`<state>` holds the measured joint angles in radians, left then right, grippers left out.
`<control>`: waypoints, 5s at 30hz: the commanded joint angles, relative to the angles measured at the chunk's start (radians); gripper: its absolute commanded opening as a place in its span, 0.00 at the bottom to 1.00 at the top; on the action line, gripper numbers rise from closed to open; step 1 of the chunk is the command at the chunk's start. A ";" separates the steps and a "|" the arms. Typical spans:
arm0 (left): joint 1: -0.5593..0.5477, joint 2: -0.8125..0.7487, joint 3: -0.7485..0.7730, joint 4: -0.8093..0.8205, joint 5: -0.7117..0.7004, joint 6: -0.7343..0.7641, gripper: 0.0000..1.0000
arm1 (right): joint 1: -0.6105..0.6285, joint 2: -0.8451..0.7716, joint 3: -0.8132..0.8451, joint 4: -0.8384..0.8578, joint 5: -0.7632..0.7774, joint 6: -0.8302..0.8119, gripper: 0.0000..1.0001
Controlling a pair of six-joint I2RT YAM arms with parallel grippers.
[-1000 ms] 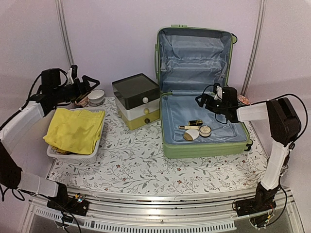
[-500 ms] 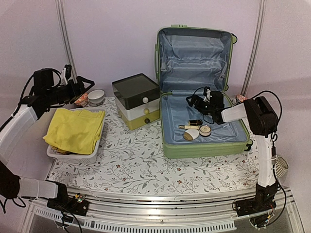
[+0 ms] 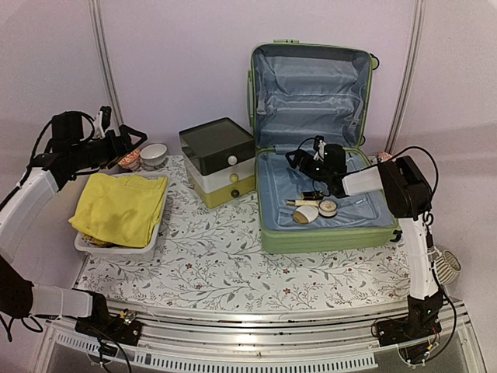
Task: Open, take out, and arrange the luggage
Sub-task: Move the storage box to the center of the board.
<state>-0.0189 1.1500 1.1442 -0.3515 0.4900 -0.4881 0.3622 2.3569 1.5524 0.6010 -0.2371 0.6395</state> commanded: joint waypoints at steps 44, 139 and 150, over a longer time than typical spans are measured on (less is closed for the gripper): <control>0.016 0.071 0.019 0.023 0.073 0.024 0.92 | 0.213 0.336 -0.002 0.712 0.463 0.481 0.74; -0.310 0.468 -0.063 0.687 -0.483 -0.076 0.98 | 0.156 -0.291 -0.519 0.687 0.003 0.017 0.99; -0.288 0.481 -0.060 0.710 -0.450 -0.083 0.98 | 0.162 -0.312 -0.542 0.688 0.001 0.025 0.99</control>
<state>-0.3241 1.6188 1.0691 0.3283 0.0216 -0.5766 0.5190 2.0804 1.0233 1.2877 -0.2237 0.6548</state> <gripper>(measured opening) 0.983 0.987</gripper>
